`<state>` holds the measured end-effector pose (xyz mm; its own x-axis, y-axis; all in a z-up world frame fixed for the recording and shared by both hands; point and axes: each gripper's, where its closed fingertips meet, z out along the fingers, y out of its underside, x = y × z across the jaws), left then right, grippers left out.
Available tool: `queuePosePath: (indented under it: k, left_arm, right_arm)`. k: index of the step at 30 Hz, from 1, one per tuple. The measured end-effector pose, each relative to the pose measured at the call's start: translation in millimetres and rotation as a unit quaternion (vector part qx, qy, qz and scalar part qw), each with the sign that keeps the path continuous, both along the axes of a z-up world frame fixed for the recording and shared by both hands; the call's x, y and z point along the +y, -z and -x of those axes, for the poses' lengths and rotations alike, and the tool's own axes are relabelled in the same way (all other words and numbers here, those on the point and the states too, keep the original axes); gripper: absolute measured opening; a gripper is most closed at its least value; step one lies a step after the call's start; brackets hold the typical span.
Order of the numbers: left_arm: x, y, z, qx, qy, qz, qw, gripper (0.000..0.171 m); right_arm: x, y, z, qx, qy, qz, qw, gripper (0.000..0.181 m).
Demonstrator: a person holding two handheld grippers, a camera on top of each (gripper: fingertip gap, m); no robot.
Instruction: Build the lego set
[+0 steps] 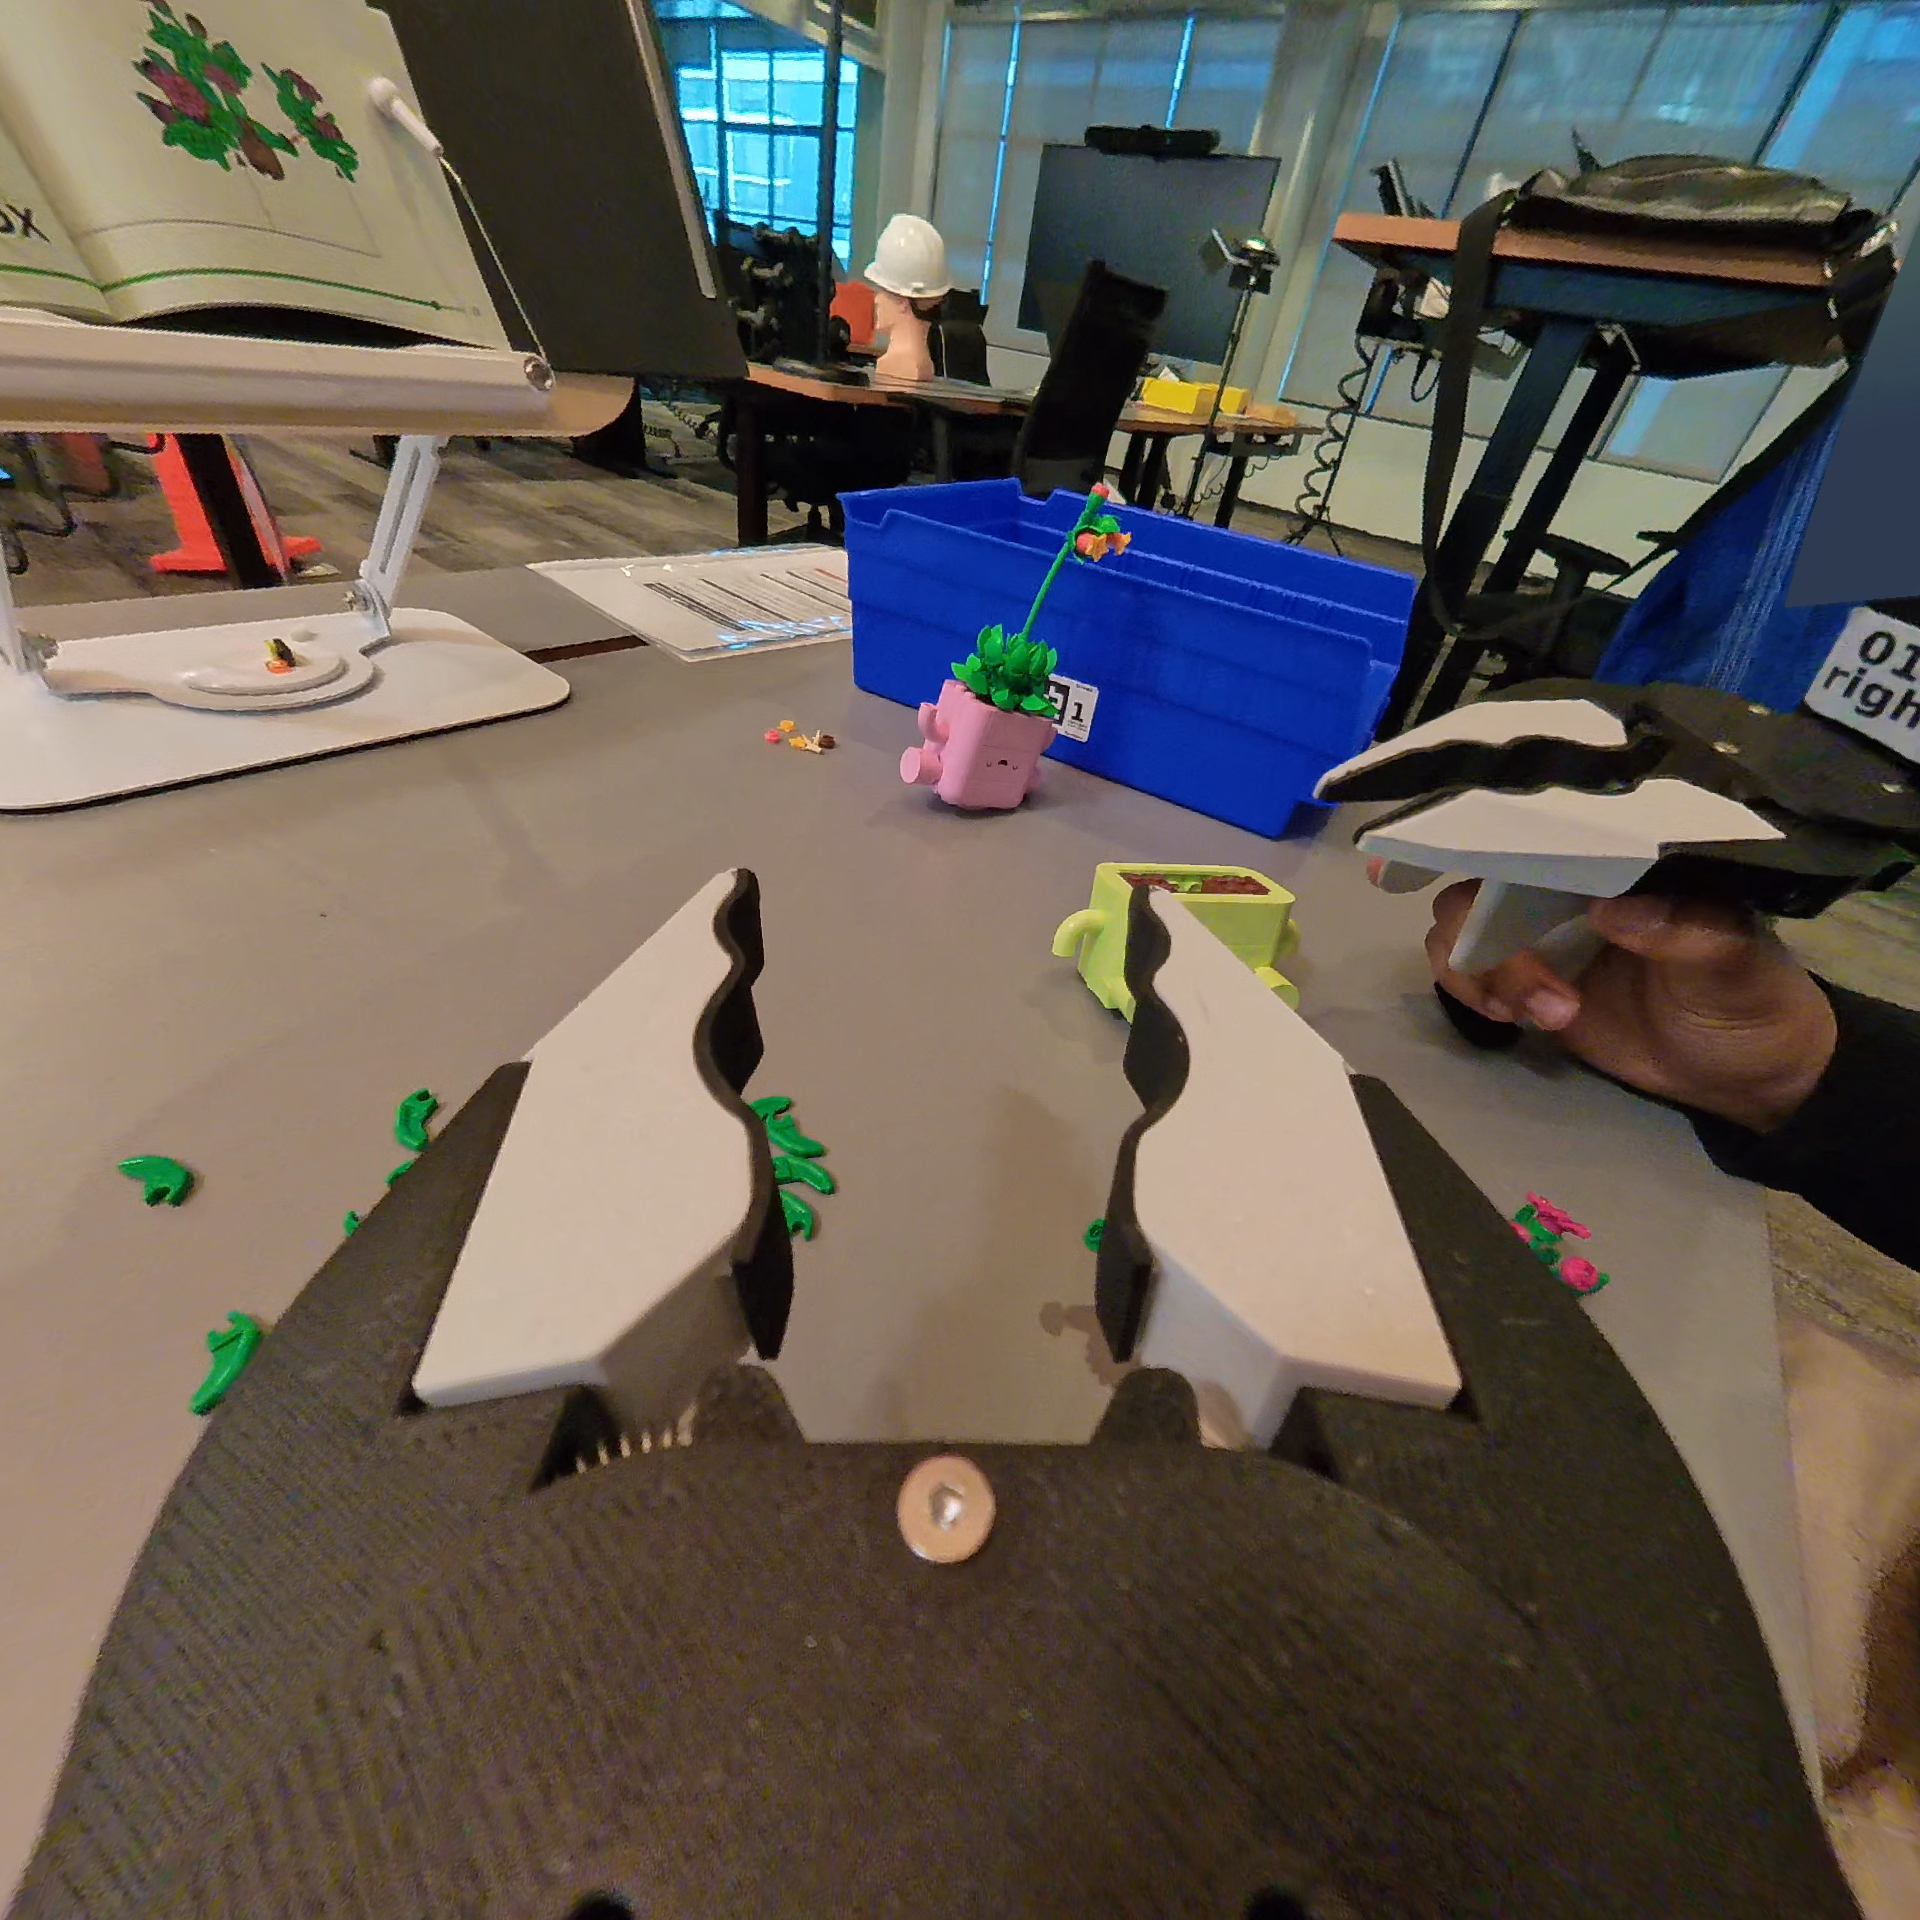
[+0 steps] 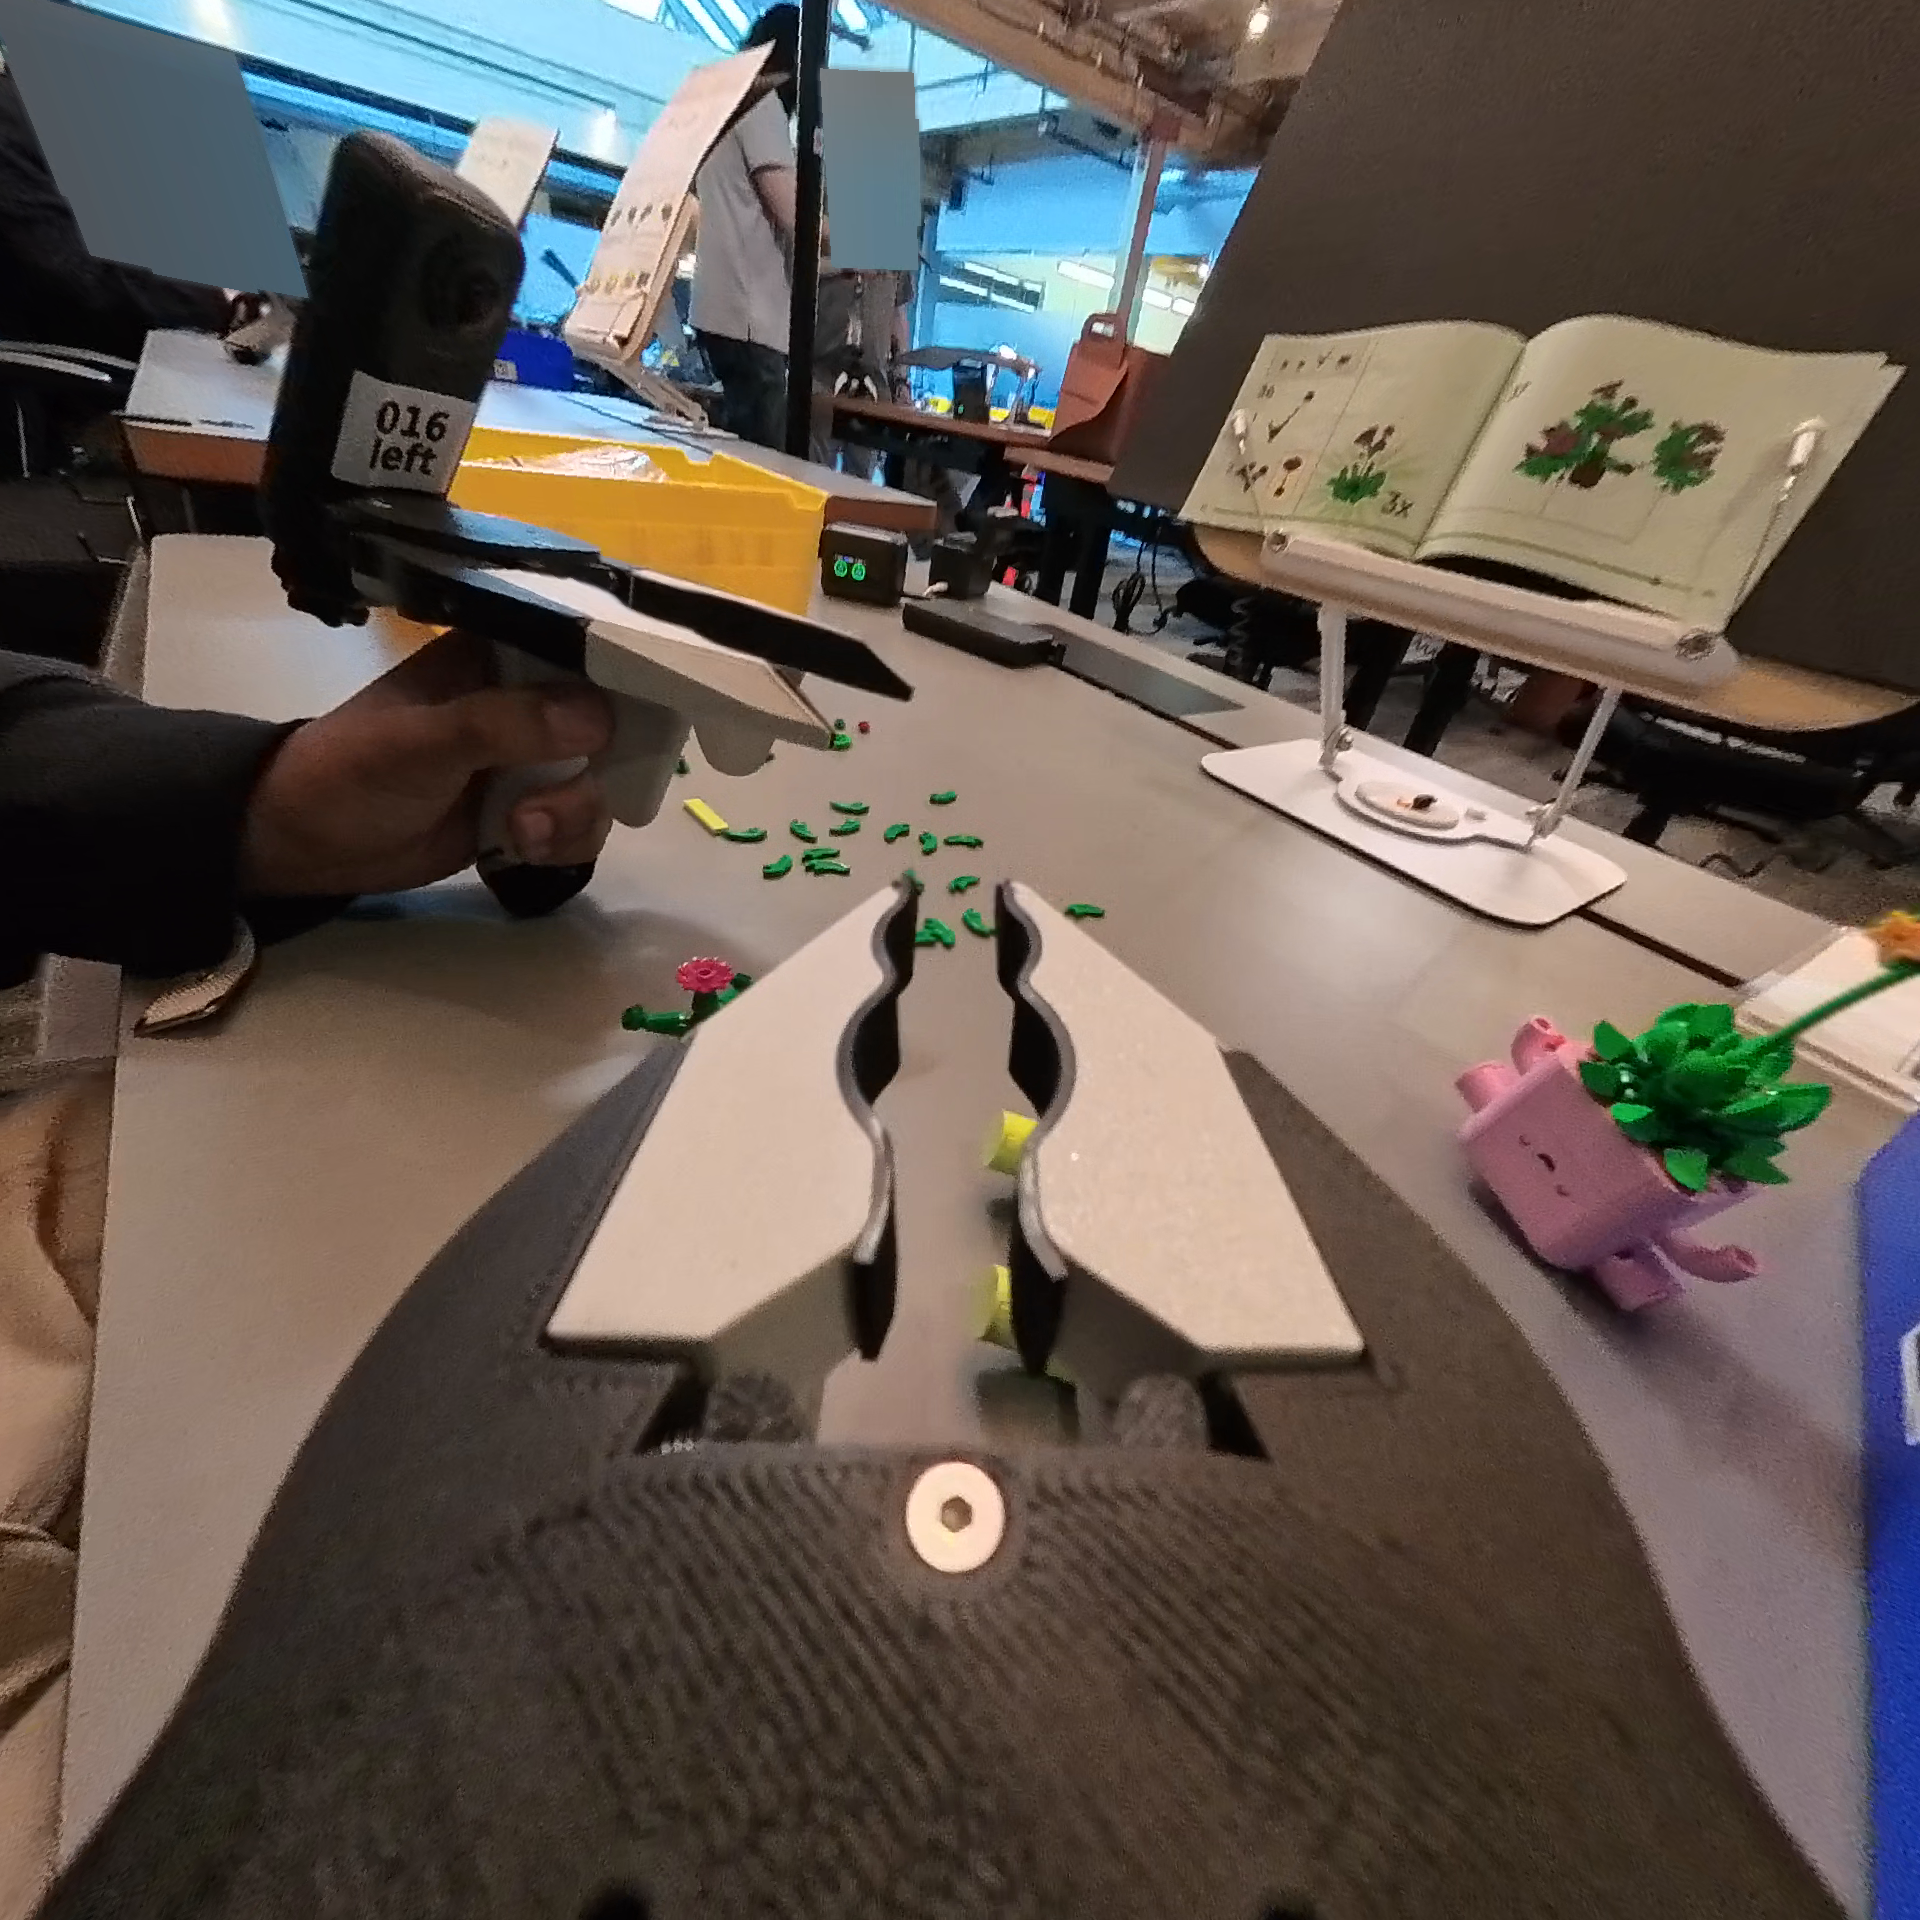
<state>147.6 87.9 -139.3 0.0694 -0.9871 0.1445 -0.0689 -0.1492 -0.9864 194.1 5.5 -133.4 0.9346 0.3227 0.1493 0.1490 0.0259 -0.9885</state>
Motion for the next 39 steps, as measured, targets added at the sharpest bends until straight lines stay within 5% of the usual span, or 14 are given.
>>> queuePosePath:
  k: [31, 36, 39]
  left_arm:
    - [2, -3, 2, -0.019, -0.003, 0.033, 0.999, 0.074]
    - [3, -5, 4, -0.028, -0.010, 0.029, 0.999, 0.076]
    - [3, -4, 4, -0.025, -0.009, 0.029, 0.999, 0.076]
  right_arm:
    - [1, -10, -11, 0.048, 0.004, -0.019, 0.999, 0.011]
    - [-13, -41, -53, 0.073, 0.115, -0.137, 0.981, 0.041]
    - [-17, -45, -55, 0.100, 0.107, -0.147, 0.978, 0.043]
